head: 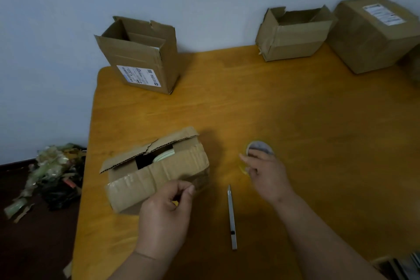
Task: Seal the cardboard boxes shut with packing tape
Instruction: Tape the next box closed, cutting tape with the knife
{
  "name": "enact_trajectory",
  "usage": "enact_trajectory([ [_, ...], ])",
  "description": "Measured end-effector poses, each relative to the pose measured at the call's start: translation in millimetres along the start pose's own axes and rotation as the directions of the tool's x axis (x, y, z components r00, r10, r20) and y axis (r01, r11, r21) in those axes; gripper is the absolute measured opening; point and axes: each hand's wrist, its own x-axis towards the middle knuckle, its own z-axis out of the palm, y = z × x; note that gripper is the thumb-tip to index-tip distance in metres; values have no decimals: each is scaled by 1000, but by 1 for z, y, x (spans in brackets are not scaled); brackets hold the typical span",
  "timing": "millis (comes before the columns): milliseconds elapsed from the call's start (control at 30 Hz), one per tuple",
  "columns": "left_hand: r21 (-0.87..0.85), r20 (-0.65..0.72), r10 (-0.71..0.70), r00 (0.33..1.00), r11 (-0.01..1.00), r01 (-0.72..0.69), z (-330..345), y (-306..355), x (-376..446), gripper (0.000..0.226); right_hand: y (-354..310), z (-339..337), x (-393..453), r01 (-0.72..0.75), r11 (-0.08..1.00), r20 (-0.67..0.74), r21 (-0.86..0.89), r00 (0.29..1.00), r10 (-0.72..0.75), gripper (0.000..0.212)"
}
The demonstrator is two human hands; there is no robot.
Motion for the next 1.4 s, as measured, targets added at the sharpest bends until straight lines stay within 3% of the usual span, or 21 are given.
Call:
enact_trajectory([
  [100, -59, -40, -92, 995, 994, 89, 2, -4, -1, 20, -2, 7, -18, -81, 994, -175, 74, 980, 93, 69],
  [167, -90, -56, -118, 991, 990, 113, 3, -7, -3, 18, -11, 10, -34, -133, 988, -381, 83, 912, 155, 57],
  [200, -104, -57, -132, 990, 987, 125, 3, -9, -4, 17, -15, 14, -43, -159, 980, -405, 118, 894, 194, 46],
  [233, -113, -56, -146, 988, 984, 139, 4, -10, -6, 17, -20, 18, -53, -184, 972, -356, 144, 907, 224, 36],
  [300, -120, -53, -167, 985, 980, 160, 5, -14, -10, 16, -28, 35, -69, -249, 966, -128, 74, 958, 257, 28],
  [400, -139, -44, -180, 983, 975, 172, 6, -15, -16, 16, -33, 63, -84, -268, 952, 122, -145, 950, 286, 48],
  [467, -172, -34, -199, 979, 967, 191, 5, -16, -20, 16, -35, 71, -84, -250, 943, 120, -220, 952, 280, 44],
  [567, -248, -19, -263, 965, 936, 250, 5, -19, -22, 18, -34, 64, -79, -241, 939, 92, -244, 958, 270, 22],
  [633, -291, -6, -321, 947, 907, 305, 4, -22, -24, 19, -27, 56, -80, -281, 934, 93, -221, 947, 307, 21],
  [733, -317, 9, -394, 919, 870, 377, 4, -28, -27, 19, -10, 48, -95, -305, 949, 112, -77, 943, 312, 18],
  [800, -336, 17, -435, 900, 846, 415, 4, -33, -28, 20, -6, 44, -108, -243, 969, 100, 44, 966, 237, 7],
  [900, -351, 30, -457, 889, 828, 437, 3, -36, -30, 18, -19, 38, -111, -138, 980, 28, 141, 990, 136, 8],
  [1033, -349, 34, -445, 895, 834, 427, 2, -37, -33, 17, -39, 27, -97, -60, 998, 48, 33, 997, 58, 8],
  [1200, -302, 9, -395, 919, 875, 379, 2, -42, -33, 17, -46, 13, -88, -46, 986, 97, -160, 993, 62, 10],
  [1400, -275, 27, -349, 937, 899, 342, 5, -43, -41, 17, -54, 10, -74, -45, 982, 85, -184, 994, 62, 12],
])
